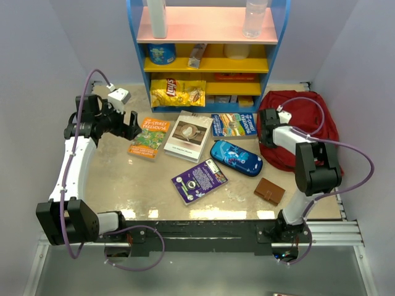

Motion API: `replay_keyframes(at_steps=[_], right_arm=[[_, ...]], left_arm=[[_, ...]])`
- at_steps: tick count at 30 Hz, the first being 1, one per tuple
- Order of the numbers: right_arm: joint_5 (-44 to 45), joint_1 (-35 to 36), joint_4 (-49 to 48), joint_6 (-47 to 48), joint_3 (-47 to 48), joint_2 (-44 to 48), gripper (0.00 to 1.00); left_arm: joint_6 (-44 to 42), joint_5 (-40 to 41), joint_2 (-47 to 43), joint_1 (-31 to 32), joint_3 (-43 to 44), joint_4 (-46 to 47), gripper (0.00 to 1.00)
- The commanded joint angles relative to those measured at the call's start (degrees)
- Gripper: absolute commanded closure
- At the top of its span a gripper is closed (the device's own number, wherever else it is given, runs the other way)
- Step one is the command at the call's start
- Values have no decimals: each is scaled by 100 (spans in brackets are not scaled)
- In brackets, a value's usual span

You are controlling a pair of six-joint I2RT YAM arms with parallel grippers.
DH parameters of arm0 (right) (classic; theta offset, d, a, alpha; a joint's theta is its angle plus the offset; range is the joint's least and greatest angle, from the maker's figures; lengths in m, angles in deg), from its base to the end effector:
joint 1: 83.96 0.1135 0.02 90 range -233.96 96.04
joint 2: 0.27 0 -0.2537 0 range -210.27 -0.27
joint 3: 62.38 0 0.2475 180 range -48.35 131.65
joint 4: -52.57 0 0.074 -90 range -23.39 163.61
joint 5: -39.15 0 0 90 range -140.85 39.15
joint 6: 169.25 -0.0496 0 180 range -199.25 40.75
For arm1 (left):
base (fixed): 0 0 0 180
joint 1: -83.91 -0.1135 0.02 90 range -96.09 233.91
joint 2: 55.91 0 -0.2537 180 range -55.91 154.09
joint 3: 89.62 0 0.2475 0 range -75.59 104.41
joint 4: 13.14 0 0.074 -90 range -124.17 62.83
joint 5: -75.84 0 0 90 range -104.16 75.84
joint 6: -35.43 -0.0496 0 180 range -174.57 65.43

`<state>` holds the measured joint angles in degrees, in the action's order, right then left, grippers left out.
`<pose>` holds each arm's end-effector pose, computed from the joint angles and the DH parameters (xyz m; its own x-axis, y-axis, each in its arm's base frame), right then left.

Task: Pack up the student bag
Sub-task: Pick up the student bag at the center of the board.

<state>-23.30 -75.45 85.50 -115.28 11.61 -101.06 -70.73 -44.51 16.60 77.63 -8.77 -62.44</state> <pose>0.3474 0.0288 0.1492 -0.6323 0.4327 -0.6426 0.5828 0.8122 -0.0265 0.2779 0.0054 0.3148 -0.5466 0.1815 -0.8175 0.4550 0.8839 -0.1080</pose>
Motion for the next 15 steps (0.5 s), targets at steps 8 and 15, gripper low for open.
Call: replay_keyframes(at_steps=[8,15], right_arm=[[242,-25,352,-1,594,2369,100],[198,115,737,123,1429,3522,100]], left_arm=[[-221,-358,-96,22,-29,-200,0],[-256,-393,-255,22,-38,-296,0]])
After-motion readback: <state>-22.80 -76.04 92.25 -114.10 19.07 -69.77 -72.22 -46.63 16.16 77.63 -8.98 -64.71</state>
